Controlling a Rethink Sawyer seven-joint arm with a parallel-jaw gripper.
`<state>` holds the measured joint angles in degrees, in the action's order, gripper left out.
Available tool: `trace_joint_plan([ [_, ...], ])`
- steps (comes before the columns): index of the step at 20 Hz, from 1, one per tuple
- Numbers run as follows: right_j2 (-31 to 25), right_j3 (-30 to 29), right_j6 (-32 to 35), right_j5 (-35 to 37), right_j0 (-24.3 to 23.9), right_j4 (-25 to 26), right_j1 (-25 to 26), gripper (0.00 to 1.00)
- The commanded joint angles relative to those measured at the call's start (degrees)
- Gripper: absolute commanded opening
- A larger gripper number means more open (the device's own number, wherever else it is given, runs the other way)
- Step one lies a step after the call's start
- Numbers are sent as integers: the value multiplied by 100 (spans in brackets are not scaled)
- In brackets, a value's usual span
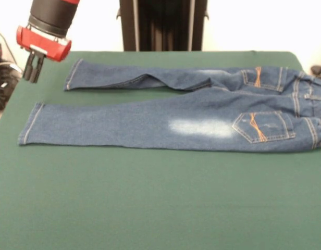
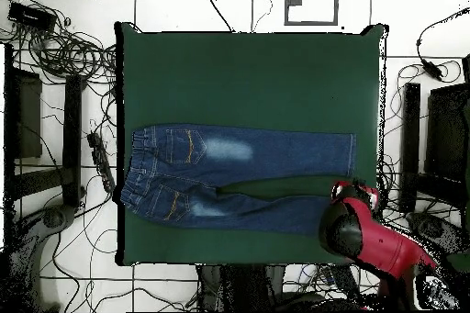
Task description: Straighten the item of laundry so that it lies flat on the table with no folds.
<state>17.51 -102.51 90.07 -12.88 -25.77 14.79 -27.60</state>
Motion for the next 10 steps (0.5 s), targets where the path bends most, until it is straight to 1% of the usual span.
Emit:
trace_joint_plan([
  [1, -873, -219, 954, 914, 120, -206, 64, 0],
  [4, -1167, -451, 1114, 1023, -186, -251, 256, 0],
  [7, -1384, -731, 1271, 1220, -401, -381, 231, 0],
  [10, -1445, -1034, 1419, 1242, -503, -496, 237, 0],
])
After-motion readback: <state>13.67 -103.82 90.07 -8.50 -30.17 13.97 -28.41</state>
